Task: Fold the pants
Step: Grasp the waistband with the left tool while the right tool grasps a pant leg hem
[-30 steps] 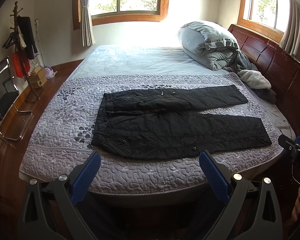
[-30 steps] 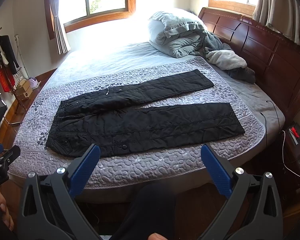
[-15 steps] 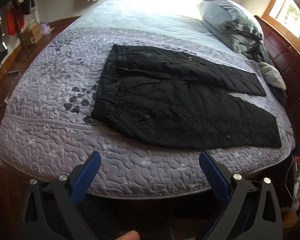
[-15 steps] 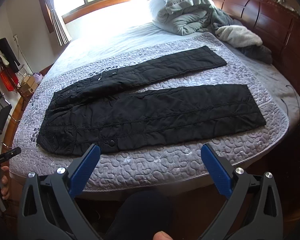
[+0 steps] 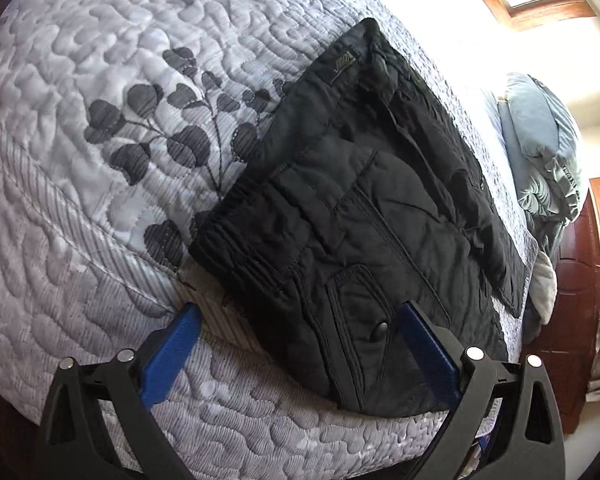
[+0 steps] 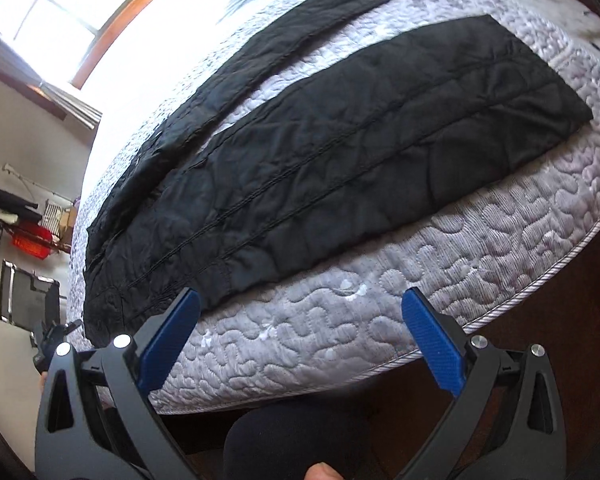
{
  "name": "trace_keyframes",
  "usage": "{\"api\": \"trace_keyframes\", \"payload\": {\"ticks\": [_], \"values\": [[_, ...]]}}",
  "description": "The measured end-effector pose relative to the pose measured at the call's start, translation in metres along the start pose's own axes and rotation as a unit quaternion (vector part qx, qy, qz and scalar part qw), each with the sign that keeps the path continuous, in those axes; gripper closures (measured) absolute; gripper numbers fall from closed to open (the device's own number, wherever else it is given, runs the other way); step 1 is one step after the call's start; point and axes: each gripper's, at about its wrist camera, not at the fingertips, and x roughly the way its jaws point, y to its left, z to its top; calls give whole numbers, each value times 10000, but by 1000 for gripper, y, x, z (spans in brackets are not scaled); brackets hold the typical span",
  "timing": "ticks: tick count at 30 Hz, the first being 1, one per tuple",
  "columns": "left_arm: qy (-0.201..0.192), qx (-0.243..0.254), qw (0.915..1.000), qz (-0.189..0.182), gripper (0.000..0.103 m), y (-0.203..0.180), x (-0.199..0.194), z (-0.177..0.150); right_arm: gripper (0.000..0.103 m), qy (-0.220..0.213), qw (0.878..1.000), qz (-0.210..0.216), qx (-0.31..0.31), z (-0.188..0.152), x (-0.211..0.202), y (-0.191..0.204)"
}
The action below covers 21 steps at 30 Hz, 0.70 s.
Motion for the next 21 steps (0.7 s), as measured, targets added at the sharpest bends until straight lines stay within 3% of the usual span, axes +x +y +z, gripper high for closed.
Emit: {"api": "trace_keyframes", "payload": {"ticks": [6,7,9,12,17,21], "values": [[-156,-182,9993,277,4,-4,11,2,2,-264,9902,324,1336,33,-8,-97],[-182,-142,9994,270,11,-7,11,1,2,-352,9863,352,1575,40,-10,-116],[-121,12,9995,305,40,-14,15,1,2,-508,9789,356,1947,53,-15,-149],[-209,2,9987,454,43,-16,17,1,2,-822,9626,516,2531,68,-23,-196],[-344,-323,9986,224,44,-2,18,0,2,-1239,9441,723,2969,90,-25,-245],[-513,-356,9971,437,55,0,12,-4,2,-1362,9320,972,3216,101,-18,-271]]}}
